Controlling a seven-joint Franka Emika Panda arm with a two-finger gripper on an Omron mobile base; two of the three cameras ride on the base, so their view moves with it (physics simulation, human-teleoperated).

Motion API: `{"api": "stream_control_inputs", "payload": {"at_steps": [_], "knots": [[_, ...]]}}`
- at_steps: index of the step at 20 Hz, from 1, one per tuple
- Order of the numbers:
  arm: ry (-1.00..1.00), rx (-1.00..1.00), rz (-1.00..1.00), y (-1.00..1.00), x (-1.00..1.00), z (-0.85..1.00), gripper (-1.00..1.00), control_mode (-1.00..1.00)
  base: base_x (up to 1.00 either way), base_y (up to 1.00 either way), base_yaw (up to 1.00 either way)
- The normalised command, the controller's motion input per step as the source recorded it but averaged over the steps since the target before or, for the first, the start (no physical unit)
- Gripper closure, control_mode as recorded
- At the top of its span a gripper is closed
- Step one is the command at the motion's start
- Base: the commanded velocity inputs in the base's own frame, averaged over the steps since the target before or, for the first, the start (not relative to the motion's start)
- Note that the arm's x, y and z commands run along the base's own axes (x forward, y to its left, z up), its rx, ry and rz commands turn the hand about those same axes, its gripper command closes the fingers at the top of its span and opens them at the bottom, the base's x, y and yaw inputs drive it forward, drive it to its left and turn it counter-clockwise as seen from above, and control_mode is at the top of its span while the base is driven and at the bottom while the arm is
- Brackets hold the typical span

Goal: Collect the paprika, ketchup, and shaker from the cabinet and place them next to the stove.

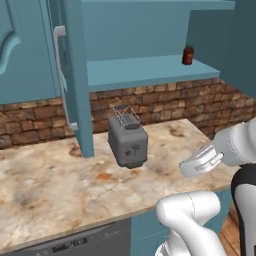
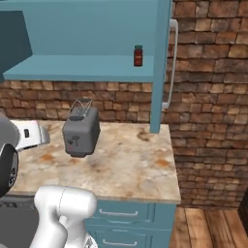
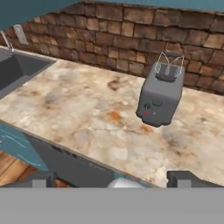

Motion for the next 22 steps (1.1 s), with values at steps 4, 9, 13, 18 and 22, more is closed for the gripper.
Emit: {"api": "stream_control_inputs", "payload": {"at_steps": [4,9,13,18,22], "knots": [[0.0,0.0,0.0,0.0,0.0,0.0,-1.0,1.0,0.53,0.48,-0.23],[-0.12,0.0,-0.16,0.12,0.31,0.28,-1.0,-1.0,0.09,0.09,-0.04],[-0.21,0.0,-0.22,0.0,0.39,0.52,-1.0,-1.0,0.0,0.0,0.0],[-0.24,0.01,-0.23,0.0,0.38,0.53,-1.0,-1.0,0.0,0.0,0.0],[-0.22,0.02,-0.24,-0.12,0.36,0.43,-1.0,-1.0,0.0,0.0,0.0]]}}
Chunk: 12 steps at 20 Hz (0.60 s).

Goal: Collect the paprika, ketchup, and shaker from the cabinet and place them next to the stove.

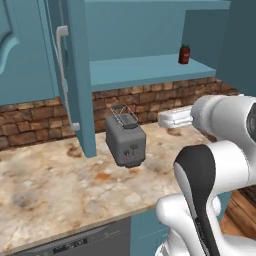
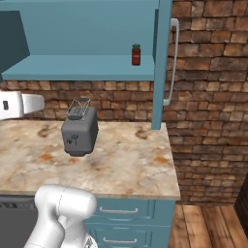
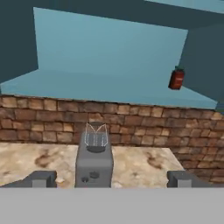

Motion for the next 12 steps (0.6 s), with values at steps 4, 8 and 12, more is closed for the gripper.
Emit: {"api": "stream_control_inputs", "payload": {"at_steps": [4,8,12], "knots": [[-0.22,0.08,-0.17,-0.48,0.31,0.33,-1.0,-1.0,0.0,0.0,0.0],[-0.21,0.11,-0.09,-0.57,0.27,0.28,-1.0,-1.0,0.0,0.0,0.0],[-0.05,0.05,-0.12,-0.23,0.29,0.33,-1.0,-1.0,0.0,0.0,0.0]]}}
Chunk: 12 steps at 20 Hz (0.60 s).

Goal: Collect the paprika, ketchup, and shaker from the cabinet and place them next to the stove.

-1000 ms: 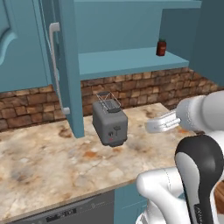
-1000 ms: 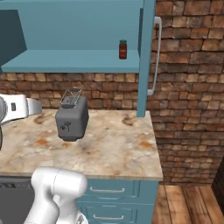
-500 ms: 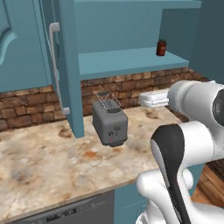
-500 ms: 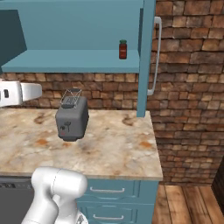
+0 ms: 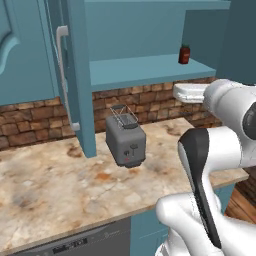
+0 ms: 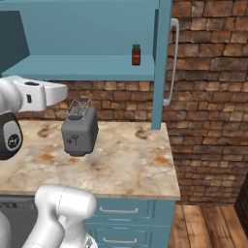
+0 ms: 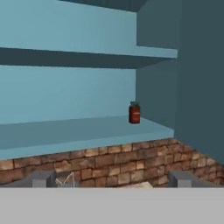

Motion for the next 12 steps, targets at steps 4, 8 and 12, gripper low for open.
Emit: {"api": "stream_control_inputs", "payload": {"at_steps": [4,8,12], "knots": [[0.0,0.02,-0.18,-0.23,0.31,0.39,-1.0,-1.0,0.0,0.0,0.0],[0.0,0.03,-0.16,-0.21,0.35,0.21,-1.0,-1.0,0.0,0.0,0.0],[0.0,0.08,-0.07,-0.2,0.45,0.07,-1.0,-1.0,0.0,0.0,0.0]]}}
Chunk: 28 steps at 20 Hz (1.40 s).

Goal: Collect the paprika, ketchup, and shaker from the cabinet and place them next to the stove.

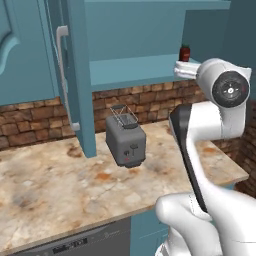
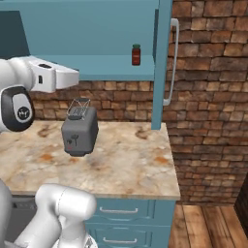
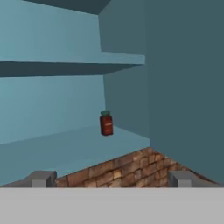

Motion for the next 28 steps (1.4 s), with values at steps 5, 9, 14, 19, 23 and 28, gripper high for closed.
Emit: {"api": "stream_control_inputs", "payload": {"at_steps": [5,9,14,19,23,28], "knots": [[0.0,0.08,-0.03,-0.07,0.52,0.0,-1.0,-1.0,0.0,0.0,0.0],[0.0,0.05,-0.03,0.0,0.53,0.0,-1.0,-1.0,0.0,0.0,0.0],[0.0,0.02,0.0,0.0,0.32,-0.06,-1.0,-1.0,0.0,0.0,0.0],[-0.01,-0.15,0.01,-0.11,0.18,-0.08,-1.0,-1.0,0.0,0.0,0.0],[0.0,-0.16,0.06,-0.01,0.39,0.0,-1.0,-1.0,0.0,0.0,0.0],[0.0,-0.01,0.07,0.01,0.48,0.0,-1.0,-1.0,0.0,0.0,0.0]]}}
